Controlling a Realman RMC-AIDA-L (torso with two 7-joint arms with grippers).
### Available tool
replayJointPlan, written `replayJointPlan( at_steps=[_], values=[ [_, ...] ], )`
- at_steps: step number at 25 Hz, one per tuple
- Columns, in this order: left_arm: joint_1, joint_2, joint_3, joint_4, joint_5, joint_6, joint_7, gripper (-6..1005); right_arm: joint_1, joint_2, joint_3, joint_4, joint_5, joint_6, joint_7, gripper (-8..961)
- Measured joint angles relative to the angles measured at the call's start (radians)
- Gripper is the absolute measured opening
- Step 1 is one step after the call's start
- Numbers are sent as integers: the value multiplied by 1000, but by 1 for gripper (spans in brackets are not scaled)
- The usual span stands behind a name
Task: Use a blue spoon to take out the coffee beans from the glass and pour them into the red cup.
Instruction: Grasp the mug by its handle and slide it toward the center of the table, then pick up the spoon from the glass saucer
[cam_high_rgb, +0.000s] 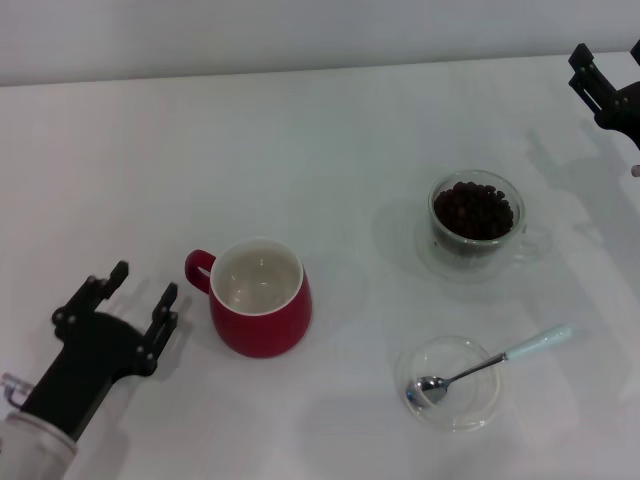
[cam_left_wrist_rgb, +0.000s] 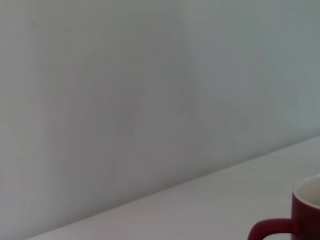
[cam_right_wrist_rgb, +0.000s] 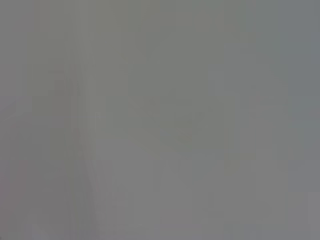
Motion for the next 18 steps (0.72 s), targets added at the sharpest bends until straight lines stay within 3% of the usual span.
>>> replayJointPlan(
  at_steps=[12,15,18],
  values=[
    [133,3,-6,-23,-8,212,-20,576,-3,-3,0,7,0,-18,54,869],
    [156,3,-11,-70,-50,345,-87,577,-30,-10,5,10,0,-23,84,868],
    [158,3,-11,-98,-129,378,-202,577,-54,-22,4,10,0,-32,126,868]
  ],
)
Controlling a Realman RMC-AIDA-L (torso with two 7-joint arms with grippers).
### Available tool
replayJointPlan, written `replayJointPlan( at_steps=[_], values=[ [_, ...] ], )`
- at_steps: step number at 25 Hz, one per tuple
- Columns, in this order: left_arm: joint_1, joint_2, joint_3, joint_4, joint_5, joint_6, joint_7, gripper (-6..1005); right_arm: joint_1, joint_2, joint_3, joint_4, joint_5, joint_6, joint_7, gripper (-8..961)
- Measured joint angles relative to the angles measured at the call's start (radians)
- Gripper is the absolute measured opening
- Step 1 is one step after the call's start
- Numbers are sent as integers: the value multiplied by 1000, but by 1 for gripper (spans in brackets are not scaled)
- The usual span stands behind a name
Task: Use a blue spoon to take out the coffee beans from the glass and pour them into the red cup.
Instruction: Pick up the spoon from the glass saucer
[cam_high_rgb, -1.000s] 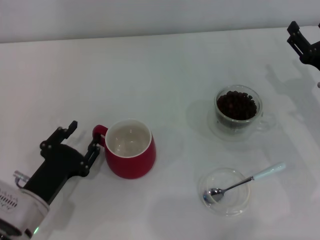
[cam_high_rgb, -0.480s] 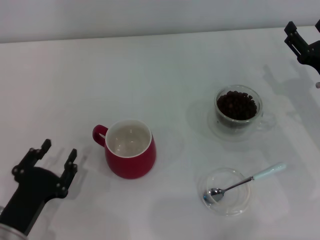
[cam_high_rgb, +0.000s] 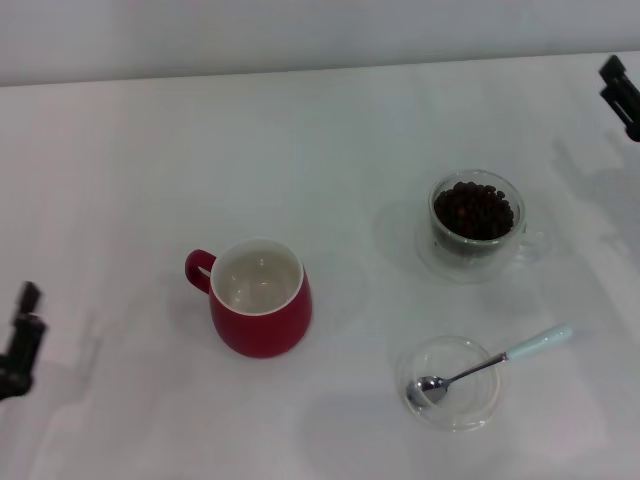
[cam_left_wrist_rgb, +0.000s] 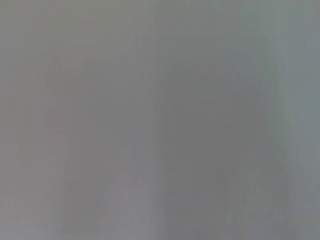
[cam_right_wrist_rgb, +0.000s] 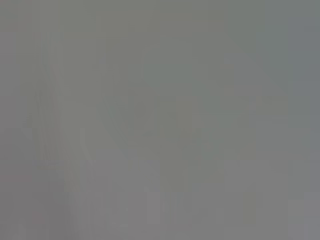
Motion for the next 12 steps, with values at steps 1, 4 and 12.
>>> replayJointPlan(
  at_steps=[1,4,12],
  values=[
    [0,0,0,0,0,0,0,577,0,0,0,0,0,0,0,868],
    [-8,1,0,-27,-106,3,-180,578,-30,-18,-5,0,-20,-16,82,868],
    [-58,2,0,-36,-247,20,-312,579,-114,-91,-7,7,-186,-58,327,868]
  ],
)
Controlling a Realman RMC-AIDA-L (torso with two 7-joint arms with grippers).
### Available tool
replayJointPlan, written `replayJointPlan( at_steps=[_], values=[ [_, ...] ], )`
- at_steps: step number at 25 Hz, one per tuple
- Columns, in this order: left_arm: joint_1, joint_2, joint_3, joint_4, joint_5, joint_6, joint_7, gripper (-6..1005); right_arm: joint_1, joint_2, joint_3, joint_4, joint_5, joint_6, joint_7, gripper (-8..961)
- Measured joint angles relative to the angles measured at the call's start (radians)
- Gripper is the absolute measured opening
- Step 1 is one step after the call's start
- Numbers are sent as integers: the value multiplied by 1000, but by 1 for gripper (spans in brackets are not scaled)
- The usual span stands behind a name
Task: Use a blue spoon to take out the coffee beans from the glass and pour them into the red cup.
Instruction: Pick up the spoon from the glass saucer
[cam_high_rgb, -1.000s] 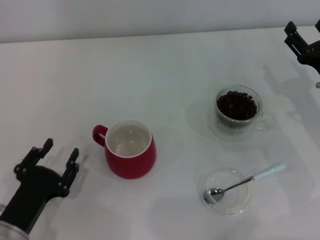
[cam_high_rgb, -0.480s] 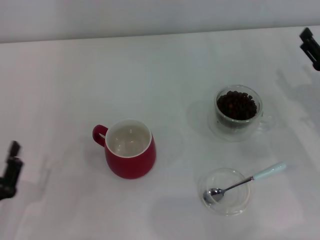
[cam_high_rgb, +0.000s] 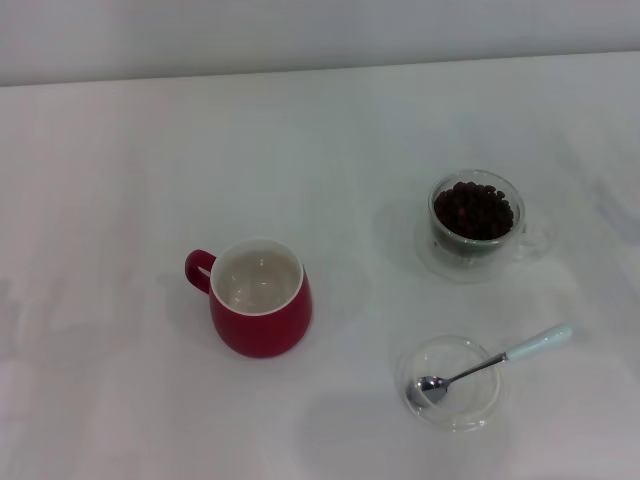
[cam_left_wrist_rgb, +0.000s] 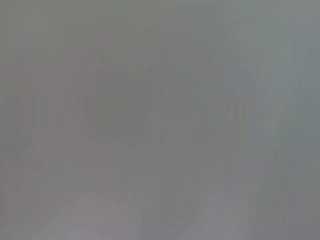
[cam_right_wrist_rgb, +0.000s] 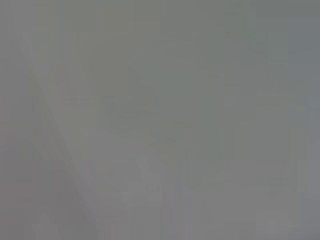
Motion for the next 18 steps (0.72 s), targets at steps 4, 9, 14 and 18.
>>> replayJointPlan(
  at_steps=[4,9,14,18],
  values=[
    [-32,-1,-1,4,-29,-2,-1,580,-7,-31,-1,80,-155,-65,169,868],
    [-75,-1,-1,1,-68,-20,-9,815,-4,-44,0,219,-276,-212,286,869],
    [-108,-3,-1,2,-104,-43,-24,900,-23,-31,-7,297,-293,-301,336,869],
    [-130,-1,-1,0,-115,-82,-26,899,-42,-21,-50,302,-298,-320,351,869]
  ],
)
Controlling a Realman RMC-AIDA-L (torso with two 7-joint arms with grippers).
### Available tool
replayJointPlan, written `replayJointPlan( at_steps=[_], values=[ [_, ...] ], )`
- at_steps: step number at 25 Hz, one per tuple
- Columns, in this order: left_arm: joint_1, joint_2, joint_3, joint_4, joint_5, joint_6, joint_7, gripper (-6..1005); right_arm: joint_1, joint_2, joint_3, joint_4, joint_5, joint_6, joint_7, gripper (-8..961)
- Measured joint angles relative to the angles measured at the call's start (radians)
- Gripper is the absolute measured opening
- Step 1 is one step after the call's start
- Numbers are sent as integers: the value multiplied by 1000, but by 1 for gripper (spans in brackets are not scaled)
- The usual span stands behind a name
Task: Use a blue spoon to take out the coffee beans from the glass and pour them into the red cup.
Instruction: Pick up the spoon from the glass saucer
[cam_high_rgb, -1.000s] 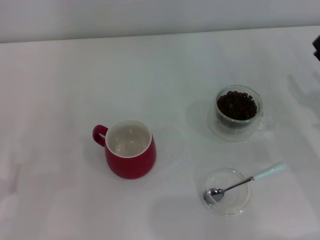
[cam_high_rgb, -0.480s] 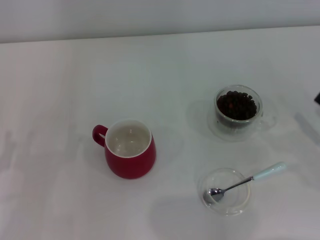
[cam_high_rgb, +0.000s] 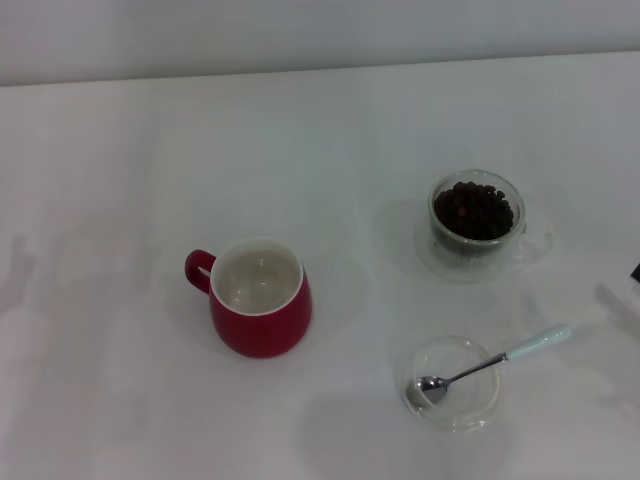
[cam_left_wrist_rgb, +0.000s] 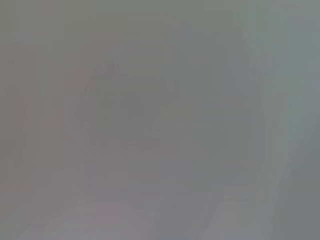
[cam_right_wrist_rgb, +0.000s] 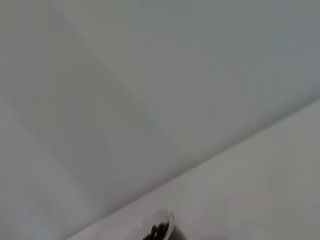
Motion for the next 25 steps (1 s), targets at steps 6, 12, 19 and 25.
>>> replayJointPlan(
  at_steps=[6,12,19,25],
  values=[
    [-13,0,0,0,-2,-14,-1,897,-9,43,-33,1,-2,6,24,869],
    [-24,3,0,-1,-31,-15,-1,897,-12,50,-119,2,-5,-3,52,868],
    [-42,2,0,-1,-52,-18,-1,897,-10,66,-133,3,-10,-1,59,868],
    [-44,2,0,-2,-53,-20,-1,897,-1,74,-151,2,-11,5,73,868]
  ],
)
